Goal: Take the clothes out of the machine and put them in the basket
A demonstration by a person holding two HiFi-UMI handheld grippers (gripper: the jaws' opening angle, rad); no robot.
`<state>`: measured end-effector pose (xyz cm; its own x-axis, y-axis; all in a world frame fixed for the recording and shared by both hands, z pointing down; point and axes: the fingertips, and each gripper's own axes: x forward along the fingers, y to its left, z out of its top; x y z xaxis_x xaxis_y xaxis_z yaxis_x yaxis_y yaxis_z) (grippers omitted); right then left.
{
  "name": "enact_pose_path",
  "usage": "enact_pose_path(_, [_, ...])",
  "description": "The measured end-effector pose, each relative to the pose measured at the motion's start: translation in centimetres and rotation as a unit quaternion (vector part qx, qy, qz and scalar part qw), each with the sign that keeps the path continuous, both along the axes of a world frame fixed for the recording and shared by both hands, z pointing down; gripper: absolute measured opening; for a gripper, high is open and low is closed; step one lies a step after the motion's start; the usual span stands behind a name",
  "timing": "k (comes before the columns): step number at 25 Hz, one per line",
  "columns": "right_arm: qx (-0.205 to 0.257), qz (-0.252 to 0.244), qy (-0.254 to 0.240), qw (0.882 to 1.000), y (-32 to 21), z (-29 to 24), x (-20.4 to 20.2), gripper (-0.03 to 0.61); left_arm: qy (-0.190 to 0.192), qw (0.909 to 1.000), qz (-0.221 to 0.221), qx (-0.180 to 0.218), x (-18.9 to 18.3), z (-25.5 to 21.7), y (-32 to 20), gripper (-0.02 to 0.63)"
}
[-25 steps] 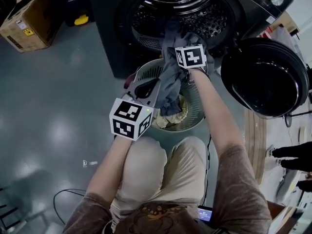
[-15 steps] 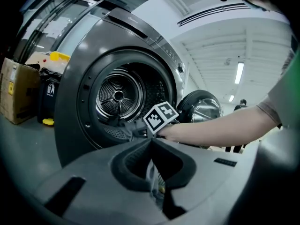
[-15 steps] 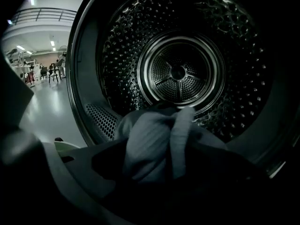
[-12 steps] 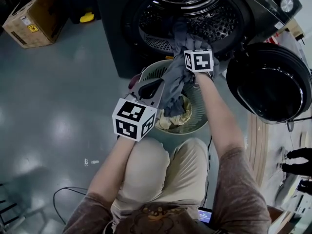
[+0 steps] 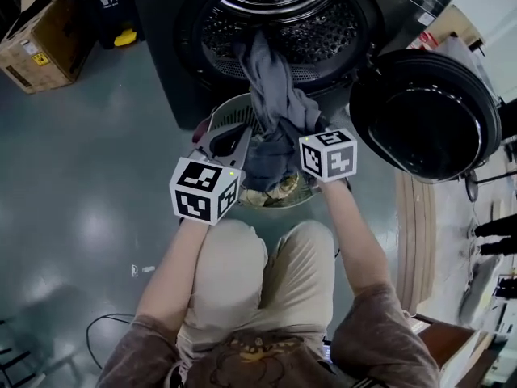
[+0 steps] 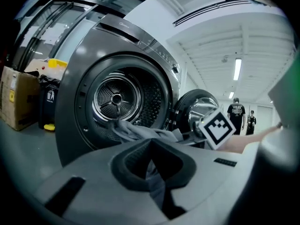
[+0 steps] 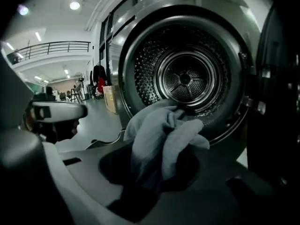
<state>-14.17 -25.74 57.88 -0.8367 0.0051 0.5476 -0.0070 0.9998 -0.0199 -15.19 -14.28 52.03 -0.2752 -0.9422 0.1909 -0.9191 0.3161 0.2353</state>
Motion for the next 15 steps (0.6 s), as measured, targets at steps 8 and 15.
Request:
enact_pose_path(8, [-0.013, -0.061, 0.059, 0.996, 5.3, 3.3, 7.7, 0.159, -0.021, 0.9998, -0.002, -0.005, 1.2, -0.6, -0.3, 0.006])
enact_pose_path(15, [-0.019, -0.028, 0.067, 0.997, 3.4, 2.8, 8.9, 0.223, -0.016, 0.9999, -0.004, -0.004, 1.6, -0.7, -0.4, 0.006])
